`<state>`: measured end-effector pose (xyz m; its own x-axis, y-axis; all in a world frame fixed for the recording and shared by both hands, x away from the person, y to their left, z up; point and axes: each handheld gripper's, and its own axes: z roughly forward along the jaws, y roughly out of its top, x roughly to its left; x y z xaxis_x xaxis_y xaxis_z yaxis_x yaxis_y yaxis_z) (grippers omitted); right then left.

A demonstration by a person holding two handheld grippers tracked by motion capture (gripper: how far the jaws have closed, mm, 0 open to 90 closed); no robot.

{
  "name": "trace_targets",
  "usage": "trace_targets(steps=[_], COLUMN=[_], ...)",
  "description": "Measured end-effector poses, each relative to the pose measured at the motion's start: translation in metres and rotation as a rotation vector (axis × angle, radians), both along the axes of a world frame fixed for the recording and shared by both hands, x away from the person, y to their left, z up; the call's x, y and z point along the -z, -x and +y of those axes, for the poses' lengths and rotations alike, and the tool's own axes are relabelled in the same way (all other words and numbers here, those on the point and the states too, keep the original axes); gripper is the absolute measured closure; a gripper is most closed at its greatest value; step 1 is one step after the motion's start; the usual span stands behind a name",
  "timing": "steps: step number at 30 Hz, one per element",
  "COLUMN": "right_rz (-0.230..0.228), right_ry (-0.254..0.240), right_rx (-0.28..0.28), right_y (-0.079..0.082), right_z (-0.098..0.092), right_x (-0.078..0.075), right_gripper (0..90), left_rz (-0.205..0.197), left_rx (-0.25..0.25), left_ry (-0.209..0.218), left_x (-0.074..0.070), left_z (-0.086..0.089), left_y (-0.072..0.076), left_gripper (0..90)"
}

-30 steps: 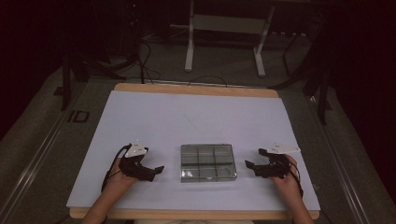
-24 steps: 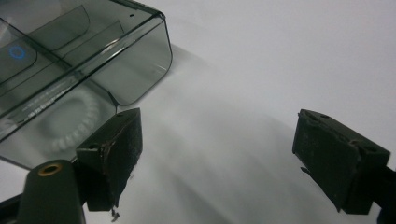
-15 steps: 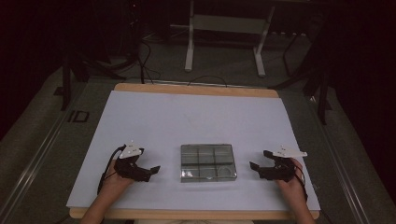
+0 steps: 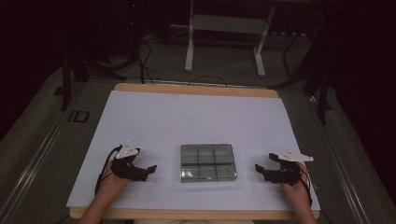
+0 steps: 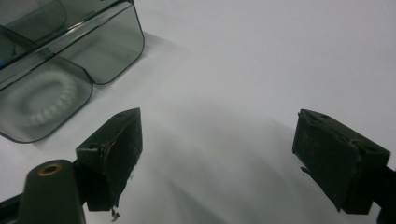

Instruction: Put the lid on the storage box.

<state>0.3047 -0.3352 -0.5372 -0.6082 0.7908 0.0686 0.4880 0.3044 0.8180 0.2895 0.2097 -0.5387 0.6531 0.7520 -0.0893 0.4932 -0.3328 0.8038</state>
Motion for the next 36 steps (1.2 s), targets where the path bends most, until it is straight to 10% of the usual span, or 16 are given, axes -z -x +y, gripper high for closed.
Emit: trace_targets(steps=[36], right_rz=[-0.049], right_ry=[0.0], right_rx=[0.332], right_y=[0.006], right_z=[-0.012], right_x=[0.001], right_gripper=[12.5], left_rz=[-0.076], left_rx=[-0.15], left_ry=[-0.001], left_x=[0.004], left_z=[0.014], left_y=[0.007], left_gripper=[1.2])
